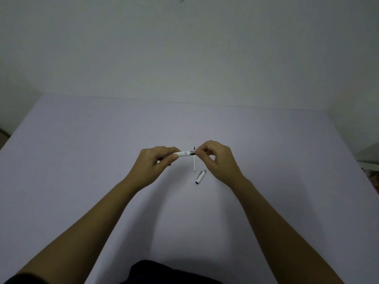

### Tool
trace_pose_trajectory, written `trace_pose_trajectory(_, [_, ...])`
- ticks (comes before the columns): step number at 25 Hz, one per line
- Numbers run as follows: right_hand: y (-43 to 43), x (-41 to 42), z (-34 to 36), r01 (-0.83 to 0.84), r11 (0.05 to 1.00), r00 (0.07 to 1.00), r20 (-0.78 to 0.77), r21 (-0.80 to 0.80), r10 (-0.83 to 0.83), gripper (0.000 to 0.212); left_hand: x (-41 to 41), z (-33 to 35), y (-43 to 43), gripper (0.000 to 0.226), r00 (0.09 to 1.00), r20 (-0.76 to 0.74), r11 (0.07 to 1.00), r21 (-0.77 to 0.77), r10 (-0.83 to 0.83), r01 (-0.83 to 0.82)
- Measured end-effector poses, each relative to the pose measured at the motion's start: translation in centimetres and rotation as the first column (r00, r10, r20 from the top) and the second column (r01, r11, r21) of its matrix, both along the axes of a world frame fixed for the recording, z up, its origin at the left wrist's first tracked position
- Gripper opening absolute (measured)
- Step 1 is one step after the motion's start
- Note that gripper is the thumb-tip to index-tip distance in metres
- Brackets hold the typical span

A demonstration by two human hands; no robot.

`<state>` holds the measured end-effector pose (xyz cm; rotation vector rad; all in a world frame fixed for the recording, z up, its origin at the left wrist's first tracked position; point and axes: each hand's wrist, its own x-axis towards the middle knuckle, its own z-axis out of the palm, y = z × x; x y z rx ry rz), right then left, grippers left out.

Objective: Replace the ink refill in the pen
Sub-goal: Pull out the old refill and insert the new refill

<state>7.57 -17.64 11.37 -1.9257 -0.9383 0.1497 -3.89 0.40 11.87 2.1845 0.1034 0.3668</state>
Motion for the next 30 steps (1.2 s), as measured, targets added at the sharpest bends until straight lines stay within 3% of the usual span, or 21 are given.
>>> trace_pose_trajectory(4, [-0.19,-0.01,0.17,-0.015,0.999,0.999,-0.031,-0.031,0.014,0.017,0.11,0.08,-0.08,0.017,1.000,0.026,1.000,0.020,0.011,-0.012])
trace_pose_trajectory(6, [-0.11,0.03,0.07,-0.015,0.998,1.000,0.012,-0.058,0.016,0.007,0.10,0.06,-0.11,0.017,0.999,0.034,0.999,0.030,0.016,-0.017])
trace_pose_trajectory(11, [-0.24,0.23,0.07,-0.024,0.993,1.000,0.014,-0.112,0.026,0.020,0.02,-0.04,-0.26,0.018,0.998,0.052,0.998,0.064,0.022,-0.025])
trace_pose_trajectory(15, [-0.29,0.43,-0.10,-0.038,0.987,0.992,0.111,-0.154,0.056,0.010,-0.15,-0.04,-0.22,0.018,0.999,0.042,0.998,0.060,0.013,-0.015])
trace_pose_trajectory(18, [-0.16,0.50,-0.01,-0.032,0.988,0.996,0.081,-0.150,0.044,0.019,-0.18,-0.02,-0.17,0.018,0.998,0.053,0.997,0.072,0.027,-0.031])
trace_pose_trajectory(21, [-0.10,0.48,0.03,-0.033,0.991,0.989,0.141,-0.132,0.051,0.010,-0.17,0.07,-0.06,0.018,0.998,0.058,0.996,0.079,0.026,-0.031])
trace_pose_trajectory(30, [-0.07,0.20,0.74,-0.022,0.994,0.982,0.184,-0.111,0.042,0.015,-0.19,0.32,-0.31,0.019,0.996,0.081,0.996,0.073,0.036,-0.042])
